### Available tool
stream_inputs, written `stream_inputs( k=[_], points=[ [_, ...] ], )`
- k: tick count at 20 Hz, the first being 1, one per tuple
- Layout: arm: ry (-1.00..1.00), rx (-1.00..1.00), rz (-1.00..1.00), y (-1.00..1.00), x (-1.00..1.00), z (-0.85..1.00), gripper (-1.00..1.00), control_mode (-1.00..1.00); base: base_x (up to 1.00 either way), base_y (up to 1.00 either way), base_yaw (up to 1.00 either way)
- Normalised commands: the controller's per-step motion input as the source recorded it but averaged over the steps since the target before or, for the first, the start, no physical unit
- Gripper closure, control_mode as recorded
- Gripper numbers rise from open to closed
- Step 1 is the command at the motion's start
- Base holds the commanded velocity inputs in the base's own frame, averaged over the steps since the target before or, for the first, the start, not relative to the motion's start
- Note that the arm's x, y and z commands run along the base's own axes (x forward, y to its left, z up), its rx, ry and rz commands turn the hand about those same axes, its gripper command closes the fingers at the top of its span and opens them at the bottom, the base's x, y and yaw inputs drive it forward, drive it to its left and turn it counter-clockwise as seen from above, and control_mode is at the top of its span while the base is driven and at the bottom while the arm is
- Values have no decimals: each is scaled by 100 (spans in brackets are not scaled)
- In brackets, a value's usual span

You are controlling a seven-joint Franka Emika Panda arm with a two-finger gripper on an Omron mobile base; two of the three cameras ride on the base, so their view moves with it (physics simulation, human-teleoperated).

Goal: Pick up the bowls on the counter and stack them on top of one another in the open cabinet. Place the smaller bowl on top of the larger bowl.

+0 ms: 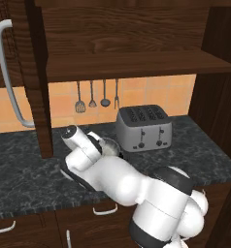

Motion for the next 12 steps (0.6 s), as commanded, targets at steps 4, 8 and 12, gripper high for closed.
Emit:
stream_inputs(
  k=[4,8,12],
  points=[
    [-3,2,0,2,-8,28,-100,-100,0,0,0],
    [3,7,-1,14,-79,29,-100,-100,0,0,0],
    [19,1,-1,6,-65,-46,-100,-100,0,0,0]
  ],
)
